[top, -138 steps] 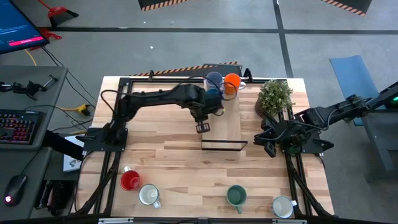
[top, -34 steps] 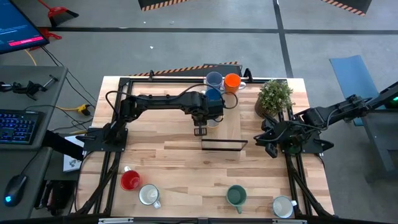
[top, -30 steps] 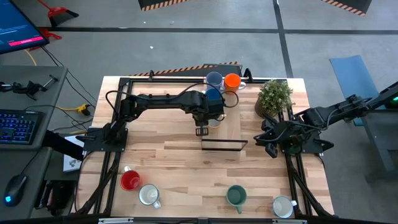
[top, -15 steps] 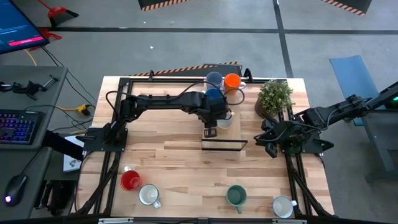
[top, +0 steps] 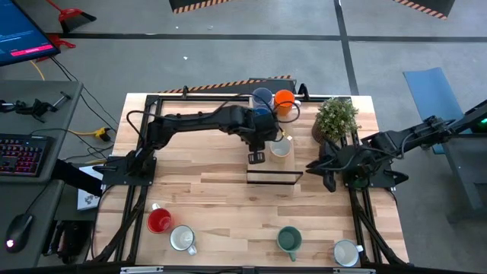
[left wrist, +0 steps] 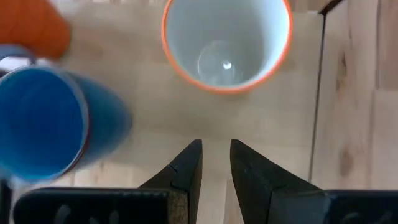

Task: Place coffee mugs
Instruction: Put the yellow mug on the shelf, next to the orange mug

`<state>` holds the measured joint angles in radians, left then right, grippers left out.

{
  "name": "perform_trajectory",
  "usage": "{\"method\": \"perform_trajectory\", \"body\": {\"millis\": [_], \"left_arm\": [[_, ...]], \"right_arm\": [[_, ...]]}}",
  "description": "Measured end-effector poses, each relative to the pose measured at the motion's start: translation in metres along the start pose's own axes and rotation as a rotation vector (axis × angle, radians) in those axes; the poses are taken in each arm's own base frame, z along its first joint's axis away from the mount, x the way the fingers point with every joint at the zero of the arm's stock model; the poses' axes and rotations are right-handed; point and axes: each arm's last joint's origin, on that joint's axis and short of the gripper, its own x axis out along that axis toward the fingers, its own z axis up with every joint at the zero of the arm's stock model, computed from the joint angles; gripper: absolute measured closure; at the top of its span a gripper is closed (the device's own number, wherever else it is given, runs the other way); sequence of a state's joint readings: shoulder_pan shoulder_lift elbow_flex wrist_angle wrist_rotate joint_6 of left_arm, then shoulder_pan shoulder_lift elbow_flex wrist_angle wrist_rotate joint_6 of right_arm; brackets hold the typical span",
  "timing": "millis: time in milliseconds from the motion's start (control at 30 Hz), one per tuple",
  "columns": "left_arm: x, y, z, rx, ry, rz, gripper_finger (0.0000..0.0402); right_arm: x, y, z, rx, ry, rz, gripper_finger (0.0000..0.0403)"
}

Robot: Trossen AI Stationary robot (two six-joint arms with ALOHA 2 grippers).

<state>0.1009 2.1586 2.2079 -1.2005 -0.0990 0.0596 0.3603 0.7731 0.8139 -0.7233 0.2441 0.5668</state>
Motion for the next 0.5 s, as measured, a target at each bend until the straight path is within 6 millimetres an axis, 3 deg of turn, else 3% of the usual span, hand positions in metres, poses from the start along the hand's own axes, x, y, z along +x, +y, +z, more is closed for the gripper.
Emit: {"method": "perform_trajectory", "body": {"millis": [167,300,500], "left_arm": [[-0.036,-0.002,-0.01,0.02,0.117,-0.008,0.0328],[-0.047,-0.005,-0.026,0.035,0.224,-0.017,0.0328],[-0.08,-0.011,-0.064,0.042,0.257,-0.06,0.0328]], "right_arm": [[-0.002,0.009,0.019,-0.179,-0.217,0.039,0.0338],[-0.006,0.011,0.032,-0.294,-0.375,-0.037,0.0338],[-0.003,0.001,0.051,-0.336,-0.487,-0.113,0.0338]]}}
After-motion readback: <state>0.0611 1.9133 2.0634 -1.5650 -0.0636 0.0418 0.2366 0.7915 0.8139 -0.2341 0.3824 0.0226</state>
